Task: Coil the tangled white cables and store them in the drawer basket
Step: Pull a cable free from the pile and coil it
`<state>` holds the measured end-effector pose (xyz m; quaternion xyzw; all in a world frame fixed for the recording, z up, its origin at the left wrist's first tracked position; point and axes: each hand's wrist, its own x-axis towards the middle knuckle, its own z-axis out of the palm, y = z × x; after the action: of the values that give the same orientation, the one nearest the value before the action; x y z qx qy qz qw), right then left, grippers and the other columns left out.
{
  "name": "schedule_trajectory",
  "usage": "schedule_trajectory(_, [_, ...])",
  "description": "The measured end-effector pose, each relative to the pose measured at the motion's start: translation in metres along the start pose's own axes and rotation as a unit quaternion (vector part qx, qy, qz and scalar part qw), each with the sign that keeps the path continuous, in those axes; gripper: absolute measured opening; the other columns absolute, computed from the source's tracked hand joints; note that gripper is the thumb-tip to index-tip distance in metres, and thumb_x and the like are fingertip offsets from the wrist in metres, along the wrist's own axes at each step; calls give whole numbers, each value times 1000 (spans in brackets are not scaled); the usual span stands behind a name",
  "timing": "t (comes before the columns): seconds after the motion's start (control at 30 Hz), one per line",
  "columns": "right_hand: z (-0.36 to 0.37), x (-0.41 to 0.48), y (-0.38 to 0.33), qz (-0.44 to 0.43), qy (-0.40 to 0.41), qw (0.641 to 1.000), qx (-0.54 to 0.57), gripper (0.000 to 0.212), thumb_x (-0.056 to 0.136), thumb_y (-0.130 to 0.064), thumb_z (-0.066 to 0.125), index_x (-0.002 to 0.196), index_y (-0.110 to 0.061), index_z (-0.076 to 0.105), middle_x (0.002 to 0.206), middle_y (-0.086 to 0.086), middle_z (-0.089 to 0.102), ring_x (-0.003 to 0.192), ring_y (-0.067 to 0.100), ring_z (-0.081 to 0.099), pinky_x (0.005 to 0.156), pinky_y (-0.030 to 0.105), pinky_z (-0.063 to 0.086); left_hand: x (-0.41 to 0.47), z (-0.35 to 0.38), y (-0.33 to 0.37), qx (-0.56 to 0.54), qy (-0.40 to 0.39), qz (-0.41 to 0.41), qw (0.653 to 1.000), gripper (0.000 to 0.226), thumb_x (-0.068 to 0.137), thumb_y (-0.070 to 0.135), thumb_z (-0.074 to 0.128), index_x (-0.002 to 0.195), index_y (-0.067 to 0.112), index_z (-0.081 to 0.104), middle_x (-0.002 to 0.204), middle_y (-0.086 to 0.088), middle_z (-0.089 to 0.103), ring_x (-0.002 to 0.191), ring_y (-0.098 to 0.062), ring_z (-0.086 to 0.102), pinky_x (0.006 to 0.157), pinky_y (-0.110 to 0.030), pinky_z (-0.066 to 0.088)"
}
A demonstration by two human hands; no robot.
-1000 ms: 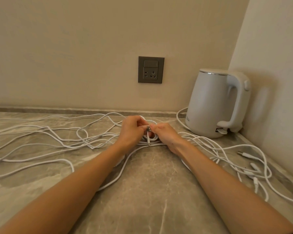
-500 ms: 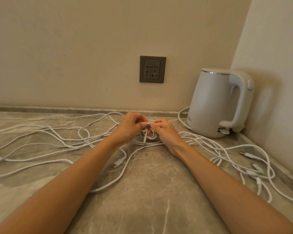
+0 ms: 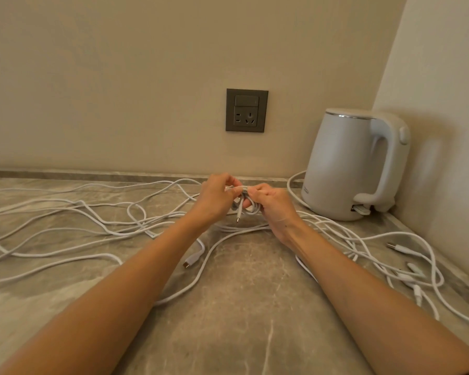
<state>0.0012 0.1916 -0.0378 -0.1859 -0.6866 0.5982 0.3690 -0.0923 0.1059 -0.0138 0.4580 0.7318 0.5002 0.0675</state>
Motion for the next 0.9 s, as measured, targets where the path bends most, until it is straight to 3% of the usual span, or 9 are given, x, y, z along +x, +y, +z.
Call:
schedule_trajectory(0.13, [-1, -1, -3, -6, 3, 1000, -5, 36, 92, -6, 55, 57, -6, 64, 75, 1, 58, 76, 14, 56, 87, 35, 42, 0, 1, 3, 20, -17, -19, 999, 17, 94, 12, 48, 88, 1, 60, 92, -16, 65, 79, -26, 61, 78, -39, 51])
schedule_trajectory(0.27, [-1, 0, -3, 9, 1, 1000, -8, 37, 93, -9, 55, 57, -7, 65, 77, 3, 61, 78, 16, 57, 93, 39, 43, -1, 1, 1, 49, -44, 14, 998, 27, 96, 11, 43, 87, -7, 61, 97, -24, 63, 82, -34, 64, 73, -39, 51])
schedule_trajectory(0.37, [-2, 0, -5, 16, -2, 1000, -23, 36, 93, -8, 54, 59, -7, 65, 77, 4, 60, 73, 14, 56, 87, 37, 44, -3, 3, -3, 103, -25, 39, 994, 14, 97, 15, 42, 90, 8, 53, 102, -15, 57, 87, -29, 59, 79, -41, 48])
schedule_trajectory(0.5, [0, -3, -5, 33, -12, 998, -42, 33, 93, -5, 53, 62, -7, 65, 63, 1, 61, 58, 6, 55, 72, 23, 44, -7, 3, -6, 162, -26, 74, 984, 12, 96, 9, 42, 102, 7, 52, 106, -12, 53, 91, -27, 53, 78, -34, 44])
schedule_trajectory(0.6, [3, -5, 0, 44, -10, 997, -62, 24, 93, -7, 53, 74, 1, 66, 64, 2, 59, 60, 9, 53, 67, 22, 44, -7, 6, -7, 141, -18, 45, 989, 14, 95, 5, 40, 101, 5, 53, 106, -15, 56, 94, -28, 51, 80, -35, 40])
schedule_trajectory(0.73, [5, -5, 2, 39, -5, 995, -90, 27, 94, -9, 53, 68, -11, 62, 67, 4, 59, 61, 9, 52, 64, 22, 44, -10, 9, -8, 85, 8, 1, 996, 14, 93, 4, 43, 96, 2, 56, 98, -16, 60, 86, -26, 52, 73, -32, 38])
schedule_trajectory(0.9, [4, -5, 2, 74, -9, 996, -51, 28, 93, -8, 53, 68, -11, 66, 57, 0, 63, 56, 8, 57, 67, 23, 47, -11, 7, -11, 58, 3, -1, 998, 15, 94, 12, 48, 99, 4, 59, 99, -11, 60, 92, -25, 54, 81, -35, 41])
